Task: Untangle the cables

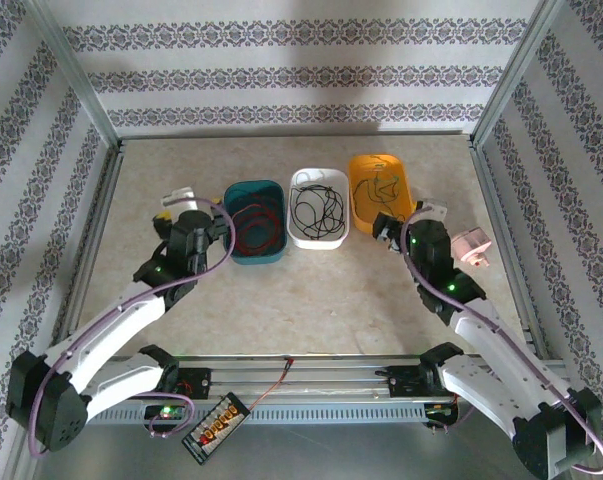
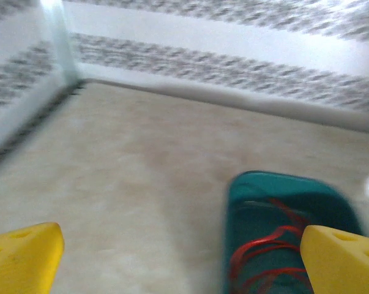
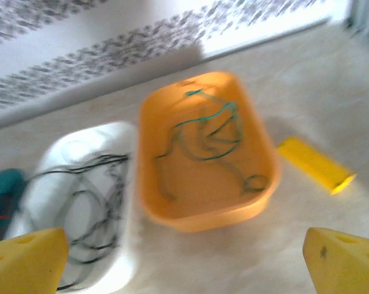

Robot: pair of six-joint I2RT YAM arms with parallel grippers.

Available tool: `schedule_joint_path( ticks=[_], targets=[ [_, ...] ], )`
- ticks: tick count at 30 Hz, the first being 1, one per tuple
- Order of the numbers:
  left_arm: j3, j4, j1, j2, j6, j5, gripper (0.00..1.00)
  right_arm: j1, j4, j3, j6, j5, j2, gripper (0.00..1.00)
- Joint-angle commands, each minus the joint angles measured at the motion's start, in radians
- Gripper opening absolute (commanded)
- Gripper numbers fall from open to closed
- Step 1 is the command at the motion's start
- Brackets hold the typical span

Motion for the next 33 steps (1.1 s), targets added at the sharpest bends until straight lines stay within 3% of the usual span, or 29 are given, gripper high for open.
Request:
schedule_joint_path(
  ticks=[1, 5, 9, 11, 12, 15, 17, 19, 22, 23, 24, 25, 27, 32, 33],
  targets=[
    [-0.088, -0.102, 0.045, -0.047, 0.042, -0.278, 0.99, -0.021, 0.166, -0.111, -0.279, 0.241, 0.005, 0.98],
    [-0.211, -0.006, 0.141, -0.034, 0.083, -0.275, 0.99, -0.099, 0.253, -0.173, -0.236, 0.308, 0.117, 0.98],
    [-0.313, 0.207, 0.214, 0.061, 0.069, -0.212, 0.99, -0.146, 0.574, -0.279, -0.259, 0.322, 0.275, 0.98],
    [-0.306, 0.263, 0.259, 0.142, 0.054, -0.148, 0.99, -0.16, 0.679, -0.254, -0.299, 0.317, 0.365, 0.98],
    [-0.277, 0.239, 0.267, 0.178, 0.043, -0.13, 0.99, -0.173, 0.724, -0.242, -0.315, 0.299, 0.41, 0.98],
    [-0.256, 0.441, 0.273, 0.301, 0.182, -0.079, 0.99, -0.207, 0.839, -0.169, -0.372, 0.242, 0.549, 0.98],
    [-0.251, 0.604, 0.279, 0.379, 0.286, -0.013, 0.99, -0.247, 0.979, -0.139, -0.403, 0.107, 0.684, 0.98],
    [-0.244, 0.725, 0.286, 0.443, 0.349, 0.05, 0.99, -0.262, 0.793, -0.088, -0.388, 0.03, 0.654, 0.98],
    [-0.27, 0.92, 0.303, 0.531, 0.372, 0.15, 0.99, -0.359, 0.919, -0.173, -0.361, -0.249, 0.66, 0.98],
    [-0.292, 1.059, 0.319, 0.583, 0.411, 0.205, 0.99, -0.363, 1.082, -0.206, -0.362, -0.271, 0.72, 0.98],
    [-0.279, 0.988, 0.316, 0.563, 0.396, 0.213, 0.99, -0.359, 1.123, -0.212, -0.371, -0.281, 0.726, 0.98],
    [-0.266, 0.897, 0.325, 0.532, 0.361, 0.232, 0.99, -0.356, 1.043, -0.202, -0.381, -0.287, 0.694, 0.98],
    [-0.305, 1.029, 0.339, 0.555, 0.38, 0.255, 0.99, -0.354, 1.041, -0.196, -0.383, -0.287, 0.708, 0.98],
    [-0.351, 1.044, 0.39, 0.558, 0.357, 0.461, 0.99, -0.348, 1.068, -0.203, -0.381, -0.261, 0.712, 0.98],
    [-0.361, 1.172, 0.398, 0.628, 0.366, 0.469, 0.99, -0.347, 1.069, -0.204, -0.378, -0.251, 0.712, 0.98]
  ],
)
